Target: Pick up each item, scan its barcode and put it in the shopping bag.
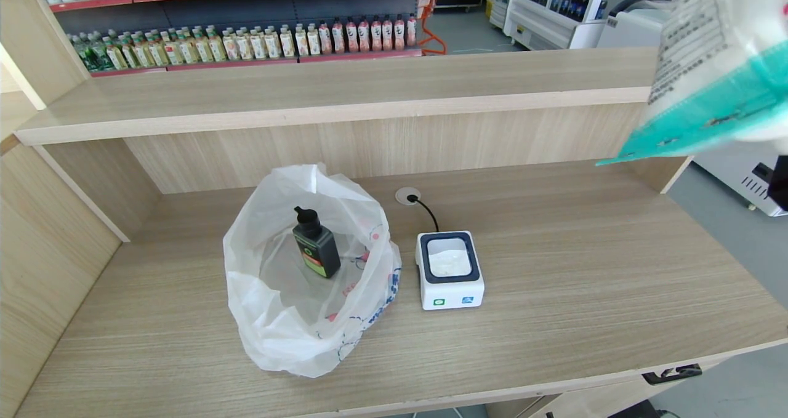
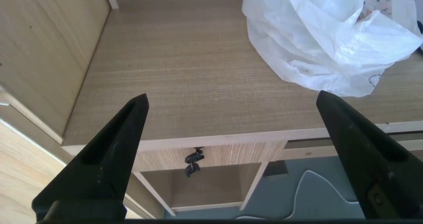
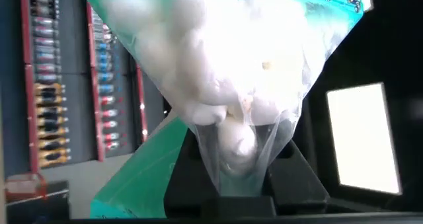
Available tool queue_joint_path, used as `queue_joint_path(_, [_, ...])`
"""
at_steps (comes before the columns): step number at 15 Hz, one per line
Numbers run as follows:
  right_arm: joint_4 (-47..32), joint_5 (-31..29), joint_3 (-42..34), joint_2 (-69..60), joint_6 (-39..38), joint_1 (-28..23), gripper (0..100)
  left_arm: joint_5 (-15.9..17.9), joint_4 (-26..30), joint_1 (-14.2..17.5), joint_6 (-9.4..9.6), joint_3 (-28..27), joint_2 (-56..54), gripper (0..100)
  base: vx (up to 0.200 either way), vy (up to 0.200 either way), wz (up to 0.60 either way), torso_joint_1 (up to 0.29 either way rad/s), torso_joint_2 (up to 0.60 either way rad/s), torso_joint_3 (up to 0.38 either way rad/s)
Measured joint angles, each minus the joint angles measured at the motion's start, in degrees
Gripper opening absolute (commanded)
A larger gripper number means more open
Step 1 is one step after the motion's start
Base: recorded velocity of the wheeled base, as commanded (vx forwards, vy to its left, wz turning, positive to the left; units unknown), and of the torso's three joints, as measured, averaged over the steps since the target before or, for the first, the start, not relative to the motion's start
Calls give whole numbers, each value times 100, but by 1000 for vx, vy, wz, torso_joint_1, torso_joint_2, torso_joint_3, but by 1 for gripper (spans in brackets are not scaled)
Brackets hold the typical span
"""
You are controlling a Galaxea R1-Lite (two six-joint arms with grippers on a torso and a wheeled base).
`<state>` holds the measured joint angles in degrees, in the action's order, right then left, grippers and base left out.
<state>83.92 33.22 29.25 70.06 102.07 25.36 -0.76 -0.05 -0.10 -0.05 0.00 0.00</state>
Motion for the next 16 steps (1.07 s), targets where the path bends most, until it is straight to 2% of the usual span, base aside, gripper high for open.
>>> queue_joint_path(2, [-1119, -1348, 71, 2, -1215, 705, 0, 0, 0, 0, -2, 0, 0, 100, 0, 0, 0, 0, 0, 0])
queue_joint_path(5, [-3020, -2477, 739, 80, -3437, 1604, 0, 0, 0, 0, -2, 0, 0, 100, 0, 0, 0, 0, 0, 0])
queue_joint_path(9, [-5319, -4268, 1791, 308, -5930, 1897, 0, 0, 0, 0, -2, 0, 0, 100, 0, 0, 0, 0, 0, 0])
queue_joint_path(11, [-6673, -4531, 2405, 419, -7353, 1915, 0, 0, 0, 0, -2, 0, 0, 100, 0, 0, 0, 0, 0, 0])
queue_joint_path(13, [-7673, -4298, 3018, 592, -8538, 1819, 0, 0, -2, 0, -2, 0, 0, 100, 0, 0, 0, 0, 0, 0])
queue_joint_path(15, [-8073, -3847, 3555, 900, -9417, 1657, 0, -2, 0, 0, -2, 0, 0, 100, 0, 0, 0, 0, 0, 0])
queue_joint_path(16, [-8130, -3801, 3727, 1056, -9501, 1568, 0, 0, 0, 0, -2, 0, 0, 100, 0, 0, 0, 0, 0, 0])
